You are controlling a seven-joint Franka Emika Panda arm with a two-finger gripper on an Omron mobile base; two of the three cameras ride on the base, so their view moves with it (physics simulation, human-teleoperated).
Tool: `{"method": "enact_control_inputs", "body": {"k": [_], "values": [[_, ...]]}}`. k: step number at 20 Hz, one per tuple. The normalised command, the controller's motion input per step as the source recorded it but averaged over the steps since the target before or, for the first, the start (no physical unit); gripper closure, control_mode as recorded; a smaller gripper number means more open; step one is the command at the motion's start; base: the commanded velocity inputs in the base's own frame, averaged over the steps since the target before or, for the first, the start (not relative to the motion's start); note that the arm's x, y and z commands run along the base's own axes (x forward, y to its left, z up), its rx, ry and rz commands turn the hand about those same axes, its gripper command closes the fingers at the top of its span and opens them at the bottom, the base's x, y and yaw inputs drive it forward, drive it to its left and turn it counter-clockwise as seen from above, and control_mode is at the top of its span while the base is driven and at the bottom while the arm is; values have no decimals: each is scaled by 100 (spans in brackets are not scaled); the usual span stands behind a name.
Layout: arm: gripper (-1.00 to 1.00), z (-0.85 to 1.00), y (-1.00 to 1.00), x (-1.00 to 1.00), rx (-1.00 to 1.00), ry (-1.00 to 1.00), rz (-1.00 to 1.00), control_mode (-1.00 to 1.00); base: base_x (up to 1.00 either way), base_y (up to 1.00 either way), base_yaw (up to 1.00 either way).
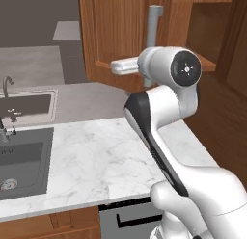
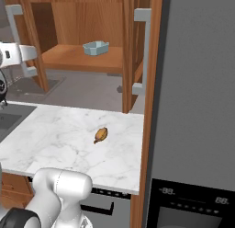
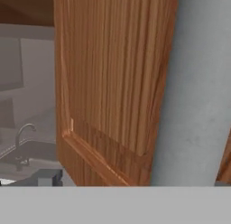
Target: Retrieve the tupperware from the cabinet, then place the raw meat into the tupperware to avoid contamination.
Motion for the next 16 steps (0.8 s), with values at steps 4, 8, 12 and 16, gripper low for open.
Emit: {"method": "enact_control_inputs", "body": {"k": [4,8,12,16], "values": [[-100,-2,0,-22,0,-5,-2,-100,0,0,0],[-100,4,10,-25,0,-13,-1,-100,0,0,0],[-100,8,21,-13,0,-9,-1,-100,0,0,0],[-100,-1,0,-29,0,-8,0,-100,0,0,0]]}}
